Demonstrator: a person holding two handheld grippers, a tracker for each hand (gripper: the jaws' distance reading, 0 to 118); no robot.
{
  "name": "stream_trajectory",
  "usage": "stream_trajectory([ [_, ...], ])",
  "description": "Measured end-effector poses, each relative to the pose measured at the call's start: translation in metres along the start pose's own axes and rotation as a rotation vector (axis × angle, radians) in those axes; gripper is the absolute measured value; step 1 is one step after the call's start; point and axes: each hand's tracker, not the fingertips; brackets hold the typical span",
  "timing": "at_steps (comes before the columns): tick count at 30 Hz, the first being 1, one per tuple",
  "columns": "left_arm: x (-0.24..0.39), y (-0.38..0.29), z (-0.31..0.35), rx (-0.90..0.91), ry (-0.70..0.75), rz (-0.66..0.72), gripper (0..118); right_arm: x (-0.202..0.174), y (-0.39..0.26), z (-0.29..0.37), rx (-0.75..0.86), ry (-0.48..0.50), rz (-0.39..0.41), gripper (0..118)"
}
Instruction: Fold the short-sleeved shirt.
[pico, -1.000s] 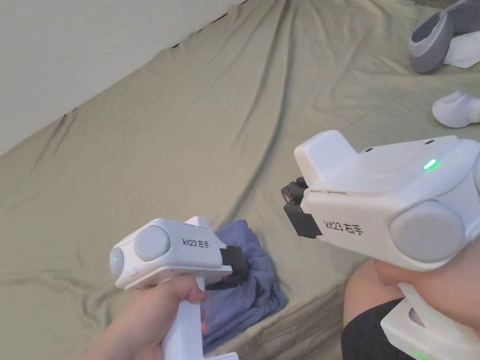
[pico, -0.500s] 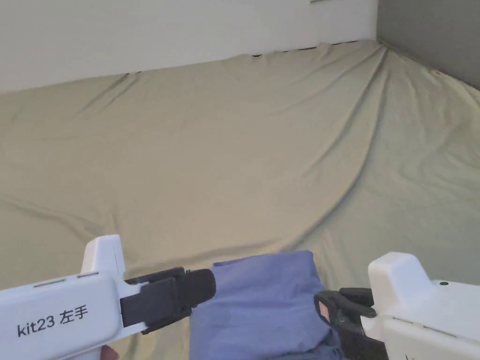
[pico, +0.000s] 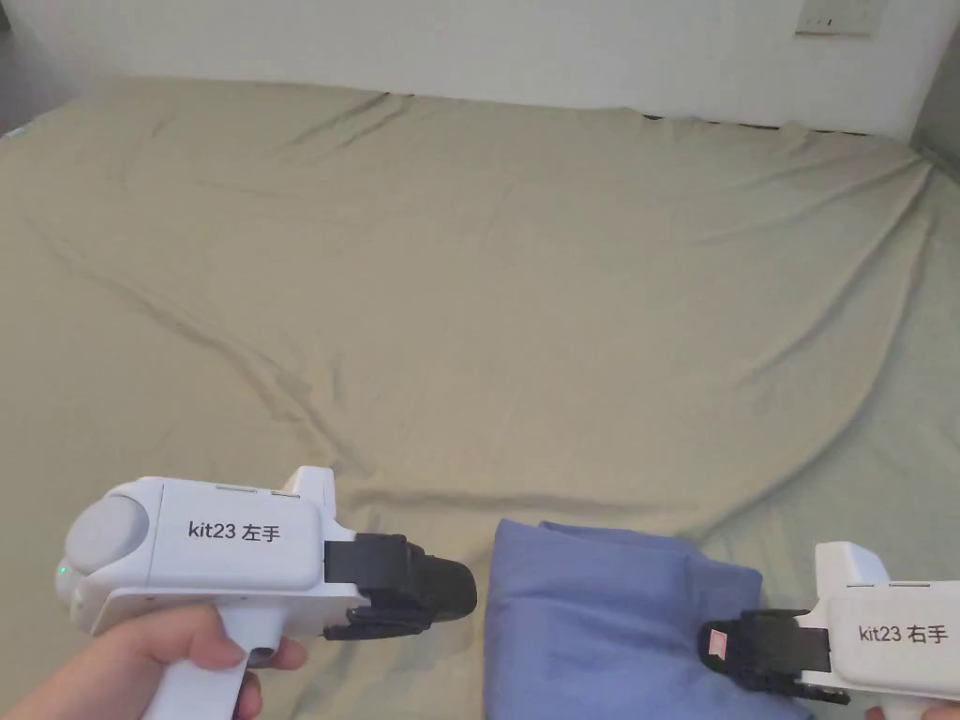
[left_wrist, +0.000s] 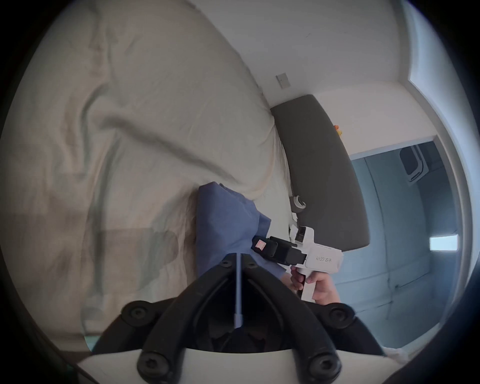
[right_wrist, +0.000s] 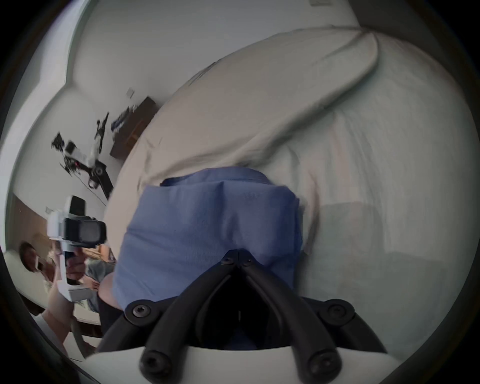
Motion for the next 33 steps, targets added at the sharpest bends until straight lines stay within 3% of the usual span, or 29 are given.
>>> stream_trajectory([
  [2, -0.007, 0.006, -0.004, -0.003, -0.003, -0.001, 60, -0.005, 0.003, 0.0, -0.016, -0.029, 0.081, 0],
  [3, -0.015, 0.008, -0.006, 0.011, 0.001, 0.017, 72, -0.009, 0.0, 0.002, -0.013, -0.038, 0.1, 0],
  [7, -0.046, 0.012, -0.035, 0.006, -0.041, 0.158, 75, -0.009, 0.0, 0.002, -0.016, -0.036, 0.13, 0],
  [10, -0.039, 0.001, -0.065, -0.081, -0.021, 0.102, 75, -0.002, 0.001, 0.003, -0.02, -0.004, 0.099, 0],
  [13, -0.036, -0.01, -0.094, -0.107, -0.131, 0.053, 75, 0.001, 0.0, 0.002, -0.016, 0.007, 0.087, 0],
  [15, -0.042, -0.005, -0.107, -0.101, -0.197, 0.067, 72, 0.003, 0.0, 0.002, -0.015, 0.016, 0.073, 0],
  [16, -0.041, -0.005, -0.116, -0.097, -0.177, 0.053, 60, 0.004, 0.0, 0.002, -0.015, 0.022, 0.064, 0],
  [17, -0.037, -0.005, -0.121, -0.115, -0.136, 0.024, 32, 0.004, 0.0, 0.002, -0.015, 0.024, 0.061, 0],
  [18, -0.036, -0.005, -0.124, -0.12, -0.016, -0.039, 22, 0.004, -0.001, 0.003, -0.014, 0.023, 0.058, 0],
  [20, -0.036, 0.001, -0.118, -0.134, -0.07, -0.035, 21, 0.002, -0.004, 0.006, 0.0, 0.027, 0.056, 0],
  [26, 0.021, 0.021, -0.057, -0.152, 0.106, -0.225, 21, -0.016, -0.011, 0.047, 0.108, 0.088, 0.083, 0],
  [30, 0.041, 0.054, 0.02, -0.175, 0.362, -0.424, 20, -0.035, -0.03, 0.073, 0.158, 0.125, 0.106, 0],
  [33, 0.029, 0.08, 0.078, -0.156, 0.584, -0.427, 20, -0.046, -0.047, 0.077, 0.143, 0.137, 0.113, 0],
])
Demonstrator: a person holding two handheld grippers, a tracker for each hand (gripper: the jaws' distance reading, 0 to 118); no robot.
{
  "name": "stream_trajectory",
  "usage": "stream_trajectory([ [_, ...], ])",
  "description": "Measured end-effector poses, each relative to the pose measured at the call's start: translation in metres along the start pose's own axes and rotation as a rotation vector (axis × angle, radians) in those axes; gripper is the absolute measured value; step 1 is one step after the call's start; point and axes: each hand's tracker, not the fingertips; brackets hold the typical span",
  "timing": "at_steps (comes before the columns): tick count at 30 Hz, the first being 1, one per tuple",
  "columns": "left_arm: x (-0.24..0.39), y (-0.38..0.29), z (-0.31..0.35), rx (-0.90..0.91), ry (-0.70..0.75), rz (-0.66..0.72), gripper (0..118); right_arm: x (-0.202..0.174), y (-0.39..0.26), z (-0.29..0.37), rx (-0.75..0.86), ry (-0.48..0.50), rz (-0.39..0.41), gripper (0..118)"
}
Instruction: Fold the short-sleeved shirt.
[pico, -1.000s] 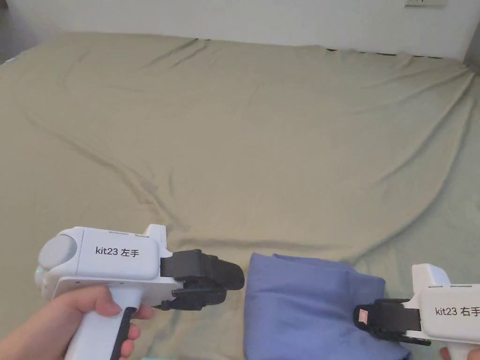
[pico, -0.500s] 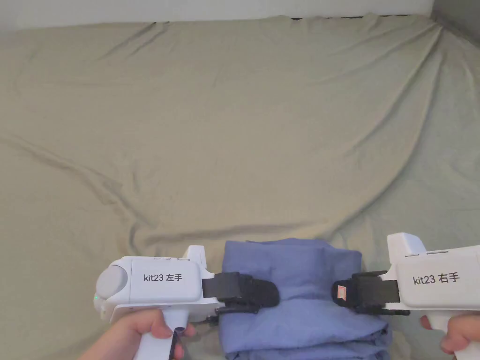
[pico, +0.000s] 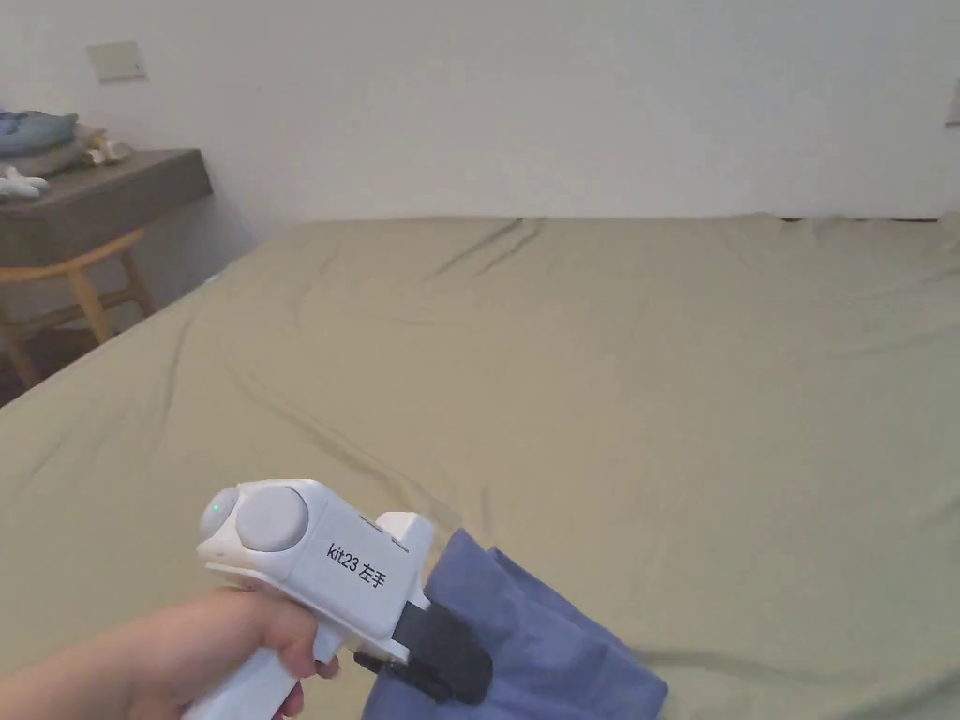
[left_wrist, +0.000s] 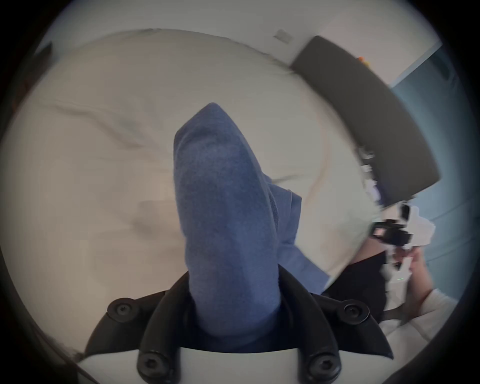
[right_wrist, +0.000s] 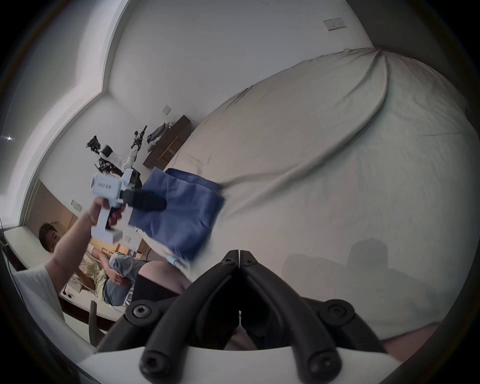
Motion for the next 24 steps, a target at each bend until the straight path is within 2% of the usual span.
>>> stream_trajectory([
  [3, -0.049, 0.004, 0.021, -0.073, 0.292, -0.121, 20, -0.017, -0.014, -0.001, -0.001, -0.001, 0.03, 0],
  [4, -0.071, 0.004, 0.023, -0.104, 0.425, -0.126, 20, -0.022, -0.016, -0.001, 0.005, -0.009, 0.049, 0],
  [7, -0.134, -0.002, 0.024, -0.208, 0.678, -0.095, 20, -0.014, -0.015, -0.003, -0.009, -0.003, 0.048, 0],
  [9, -0.17, -0.013, 0.031, -0.237, 0.783, -0.043, 20, -0.016, -0.014, -0.001, -0.006, -0.027, 0.063, 0],
  [12, -0.21, -0.027, 0.047, -0.187, 0.77, 0.128, 19, -0.012, -0.013, 0.003, 0.001, -0.045, 0.06, 0],
  [14, -0.221, -0.037, 0.049, -0.206, 0.776, 0.118, 20, -0.008, -0.014, 0.006, 0.01, -0.089, 0.063, 0],
  [15, -0.225, -0.044, 0.05, -0.207, 0.778, 0.108, 27, -0.008, -0.014, 0.006, 0.008, -0.098, 0.062, 0],
  [16, -0.227, -0.047, 0.052, -0.197, 0.786, 0.104, 39, -0.006, -0.013, 0.007, 0.005, -0.09, 0.058, 0],
  [17, -0.227, -0.05, 0.055, -0.168, 0.809, 0.1, 59, -0.005, -0.014, 0.007, 0.007, -0.092, 0.049, 0],
  [18, -0.226, -0.053, 0.059, -0.132, 0.861, 0.075, 89, -0.006, -0.014, 0.006, 0.009, -0.098, 0.048, 0],
  [19, -0.225, -0.053, 0.064, -0.076, 0.895, 0.051, 106, -0.007, -0.014, 0.006, 0.008, -0.097, 0.05, 0],
  [20, -0.222, -0.054, 0.071, -0.026, 0.925, 0.046, 112, -0.009, -0.013, 0.005, 0.011, -0.096, 0.057, 0],
  [24, -0.184, -0.048, 0.103, 0.164, 0.917, 0.092, 111, -0.02, -0.008, 0.008, 0.041, -0.103, 0.113, 0],
])
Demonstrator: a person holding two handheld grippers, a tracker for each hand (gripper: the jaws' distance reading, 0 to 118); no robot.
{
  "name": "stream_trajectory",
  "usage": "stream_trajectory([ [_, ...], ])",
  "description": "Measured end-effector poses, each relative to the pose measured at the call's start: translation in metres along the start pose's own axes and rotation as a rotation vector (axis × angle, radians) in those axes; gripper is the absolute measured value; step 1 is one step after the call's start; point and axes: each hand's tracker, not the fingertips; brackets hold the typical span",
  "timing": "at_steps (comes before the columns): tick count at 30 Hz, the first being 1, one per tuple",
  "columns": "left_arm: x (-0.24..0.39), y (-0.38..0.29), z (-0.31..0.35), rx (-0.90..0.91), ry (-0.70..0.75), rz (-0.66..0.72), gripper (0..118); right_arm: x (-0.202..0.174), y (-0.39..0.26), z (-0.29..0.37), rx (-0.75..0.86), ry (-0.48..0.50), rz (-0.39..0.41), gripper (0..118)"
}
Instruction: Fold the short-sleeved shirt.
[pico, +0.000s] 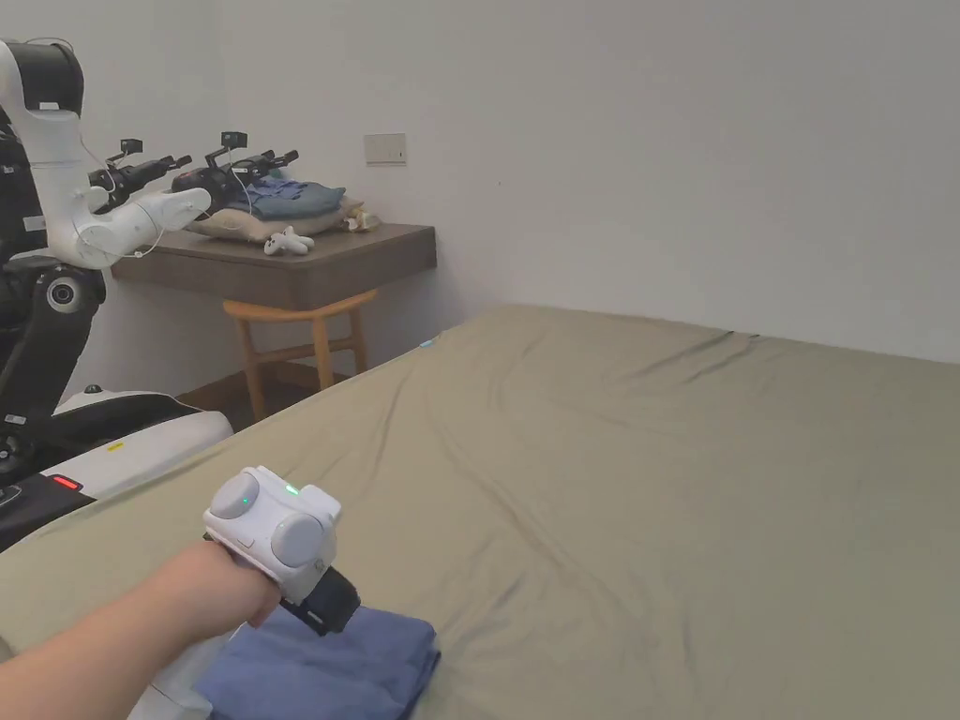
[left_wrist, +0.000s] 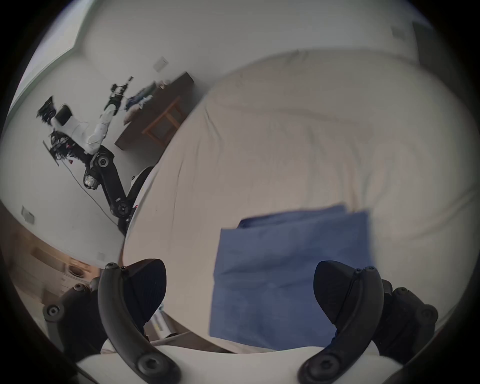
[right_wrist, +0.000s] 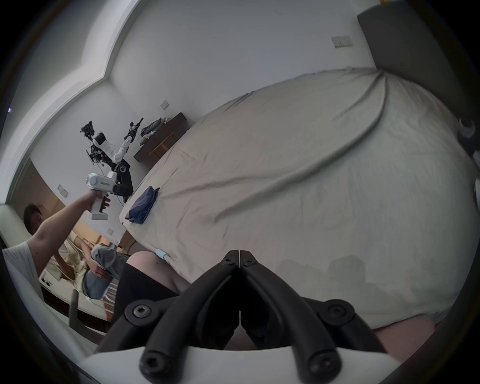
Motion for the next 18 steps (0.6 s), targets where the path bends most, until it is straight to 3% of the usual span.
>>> stream_trajectory([
  [1, 0.002, 0.003, 0.015, 0.033, -0.025, 0.033, 103, -0.002, 0.003, 0.003, 0.017, -0.018, 0.03, 0],
  [2, 0.008, 0.004, 0.031, 0.08, -0.055, 0.088, 83, -0.005, 0.005, 0.007, 0.039, -0.033, 0.056, 0],
  [3, 0.017, 0.004, 0.051, 0.126, -0.09, 0.133, 38, -0.006, 0.009, 0.011, 0.051, -0.039, 0.074, 0],
  [4, 0.026, 0.004, 0.067, 0.171, -0.133, 0.155, 10, -0.008, 0.013, 0.015, 0.067, -0.054, 0.092, 0],
  [5, 0.041, 0.003, 0.086, 0.198, -0.167, 0.167, 3, -0.009, 0.017, 0.019, 0.094, -0.081, 0.114, 0],
  [9, 0.118, -0.001, 0.153, 0.391, -0.195, 0.122, 0, -0.017, 0.036, 0.034, 0.193, -0.176, 0.204, 0],
  [12, 0.172, -0.002, 0.194, 0.494, -0.328, 0.22, 0, -0.031, 0.048, 0.037, 0.258, -0.294, 0.307, 0],
  [17, 0.25, -0.011, 0.27, 0.692, -0.582, 0.227, 0, -0.055, 0.068, 0.054, 0.481, -0.424, 0.3, 0],
  [18, 0.261, -0.016, 0.281, 0.722, -0.576, 0.21, 0, -0.057, 0.068, 0.057, 0.515, -0.468, 0.308, 0],
])
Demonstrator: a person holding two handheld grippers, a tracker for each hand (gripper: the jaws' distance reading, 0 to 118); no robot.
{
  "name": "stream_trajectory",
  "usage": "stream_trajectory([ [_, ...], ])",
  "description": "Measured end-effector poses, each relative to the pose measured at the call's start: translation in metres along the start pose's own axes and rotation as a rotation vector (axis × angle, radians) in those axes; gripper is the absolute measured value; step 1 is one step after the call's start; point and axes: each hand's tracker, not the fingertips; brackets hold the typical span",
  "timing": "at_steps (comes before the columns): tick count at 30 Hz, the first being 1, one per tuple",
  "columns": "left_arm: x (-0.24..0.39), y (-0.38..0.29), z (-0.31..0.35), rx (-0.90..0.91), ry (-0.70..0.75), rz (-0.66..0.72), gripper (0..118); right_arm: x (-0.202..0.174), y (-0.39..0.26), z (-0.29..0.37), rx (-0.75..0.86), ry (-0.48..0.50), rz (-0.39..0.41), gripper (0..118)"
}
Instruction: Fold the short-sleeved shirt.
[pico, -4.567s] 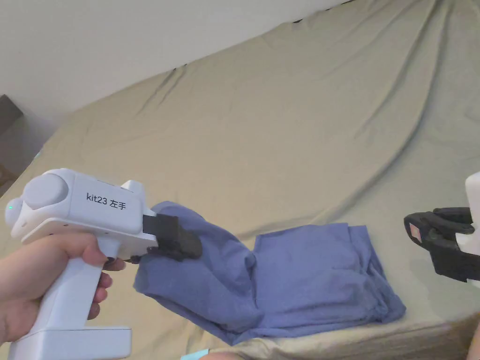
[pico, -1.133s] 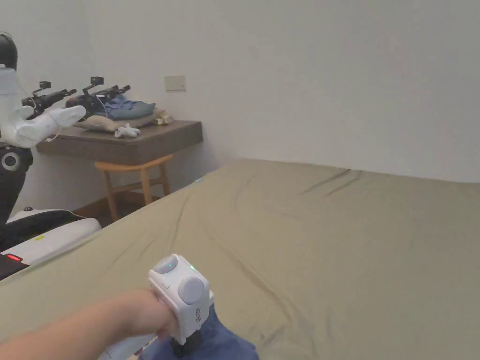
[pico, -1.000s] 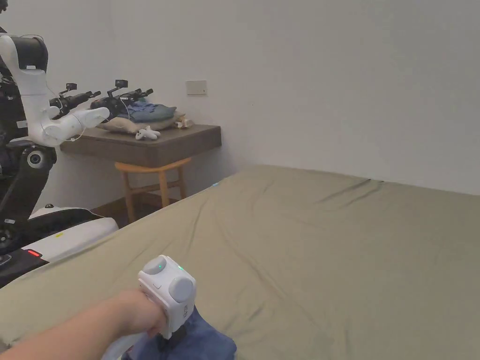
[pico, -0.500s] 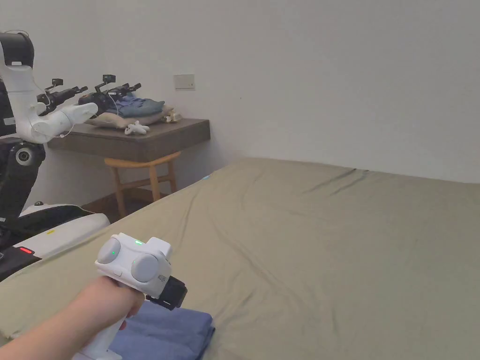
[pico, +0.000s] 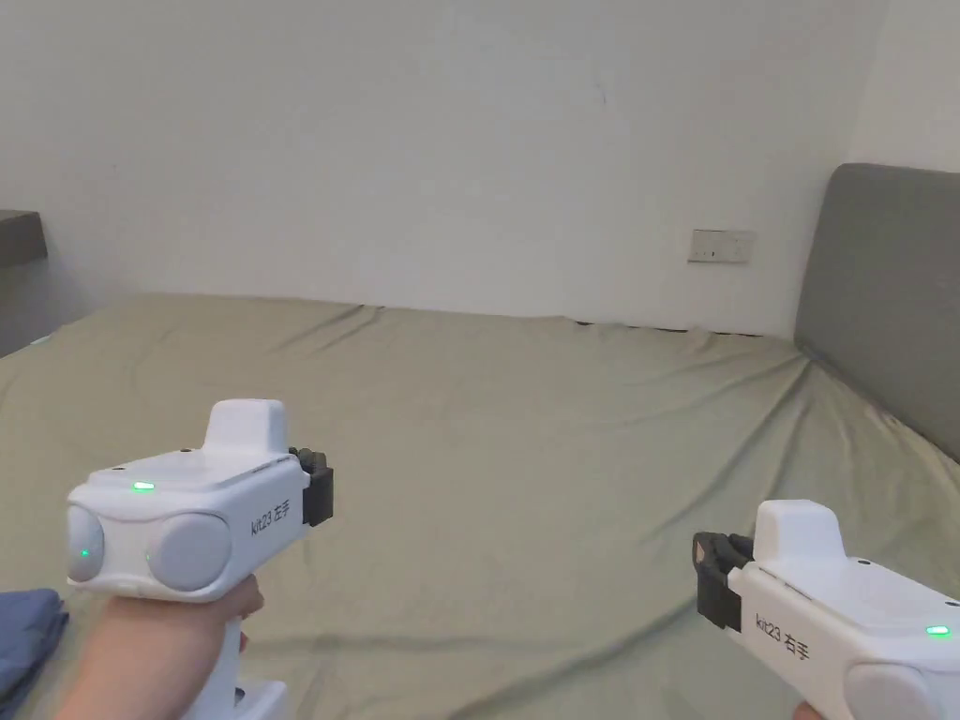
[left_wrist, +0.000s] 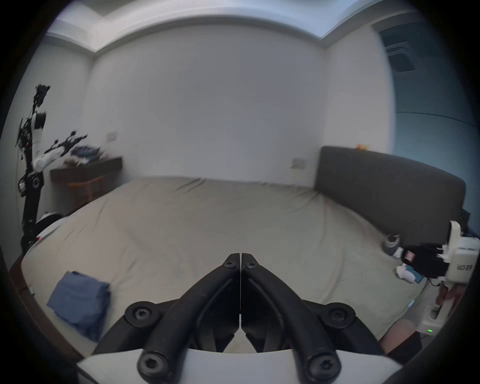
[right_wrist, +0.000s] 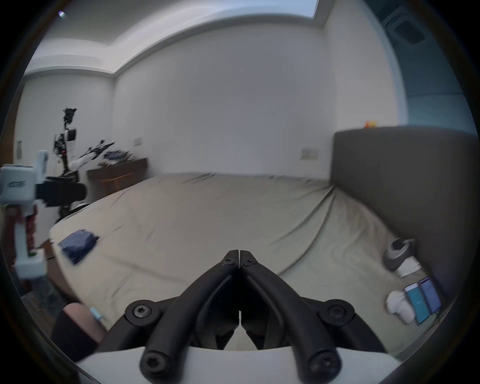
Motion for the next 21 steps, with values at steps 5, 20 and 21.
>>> stream_trajectory([
  [5, 0.048, -0.021, 0.037, 0.237, 0.003, 0.061, 0, -0.004, -0.005, 0.029, 0.193, -0.18, 0.085, 0],
  [20, 0.064, -0.065, 0.034, 0.271, 0.134, -0.116, 4, -0.01, -0.03, 0.039, 0.179, -0.184, 0.107, 1],
  [21, 0.062, -0.065, 0.033, 0.26, 0.144, -0.084, 6, -0.008, -0.031, 0.037, 0.17, -0.179, 0.092, 1],
])
